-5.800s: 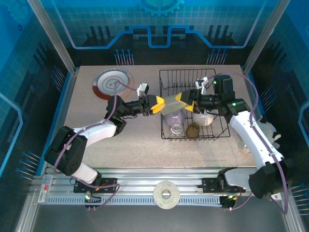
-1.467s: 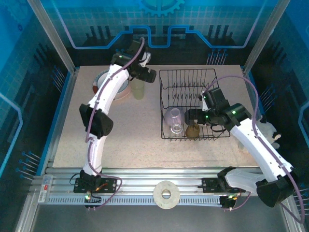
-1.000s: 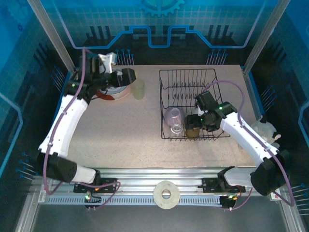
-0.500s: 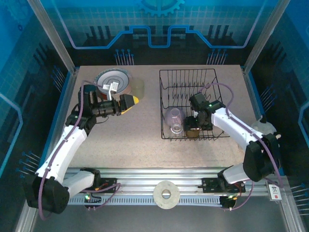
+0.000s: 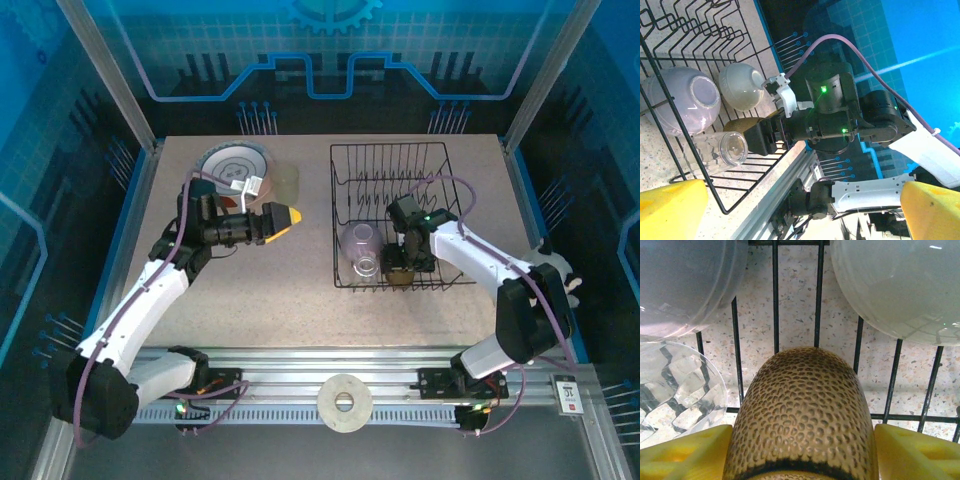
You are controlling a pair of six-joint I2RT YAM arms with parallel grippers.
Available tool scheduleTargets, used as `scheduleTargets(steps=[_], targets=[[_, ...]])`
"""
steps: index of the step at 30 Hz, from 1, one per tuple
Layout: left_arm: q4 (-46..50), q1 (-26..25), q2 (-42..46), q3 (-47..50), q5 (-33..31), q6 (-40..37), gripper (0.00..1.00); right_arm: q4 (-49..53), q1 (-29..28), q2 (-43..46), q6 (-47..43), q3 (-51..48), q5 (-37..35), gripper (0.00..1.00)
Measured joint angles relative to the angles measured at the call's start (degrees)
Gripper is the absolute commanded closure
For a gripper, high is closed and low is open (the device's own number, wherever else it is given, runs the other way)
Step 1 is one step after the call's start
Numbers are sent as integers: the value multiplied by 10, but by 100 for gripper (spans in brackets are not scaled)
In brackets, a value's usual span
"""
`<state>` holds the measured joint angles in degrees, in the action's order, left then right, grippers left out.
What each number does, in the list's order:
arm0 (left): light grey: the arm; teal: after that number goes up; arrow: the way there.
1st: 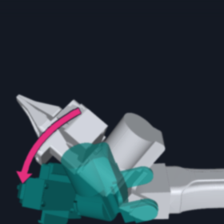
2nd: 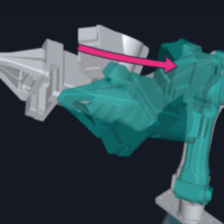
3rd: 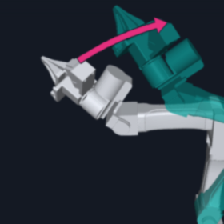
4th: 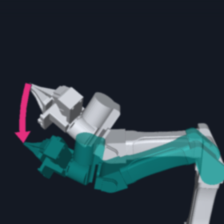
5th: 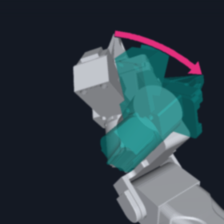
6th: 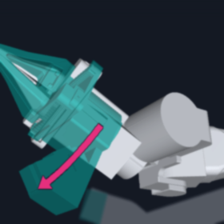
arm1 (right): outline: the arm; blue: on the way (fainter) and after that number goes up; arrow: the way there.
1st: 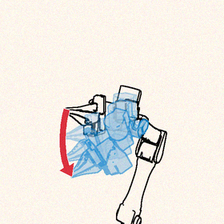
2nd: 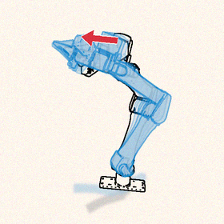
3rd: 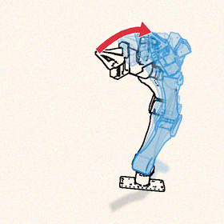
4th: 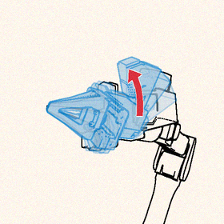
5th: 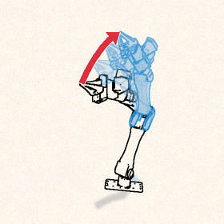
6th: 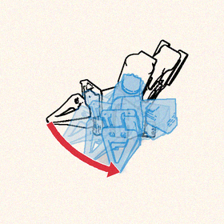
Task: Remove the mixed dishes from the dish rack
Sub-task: Pick up the plate from the dish rack.
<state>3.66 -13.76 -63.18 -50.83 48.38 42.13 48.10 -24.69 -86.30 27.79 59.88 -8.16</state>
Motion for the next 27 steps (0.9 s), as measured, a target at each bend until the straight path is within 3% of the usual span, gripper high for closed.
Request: scheduleTargets(steps=[8,13,20,27], targets=[[-17,-4,-8,0,-1,11,1,-3,0,3,7,0,-3,45],[-26,-9,-18,0,-2,15,1,-2,0,6,9,0,-3,61],[-28,-18,-27,0,-10,15,1,-2,16,65,9,5,28,65],[-52,-38,-41,0,-10,31,1,-3,85,150,25,68,130,66]])
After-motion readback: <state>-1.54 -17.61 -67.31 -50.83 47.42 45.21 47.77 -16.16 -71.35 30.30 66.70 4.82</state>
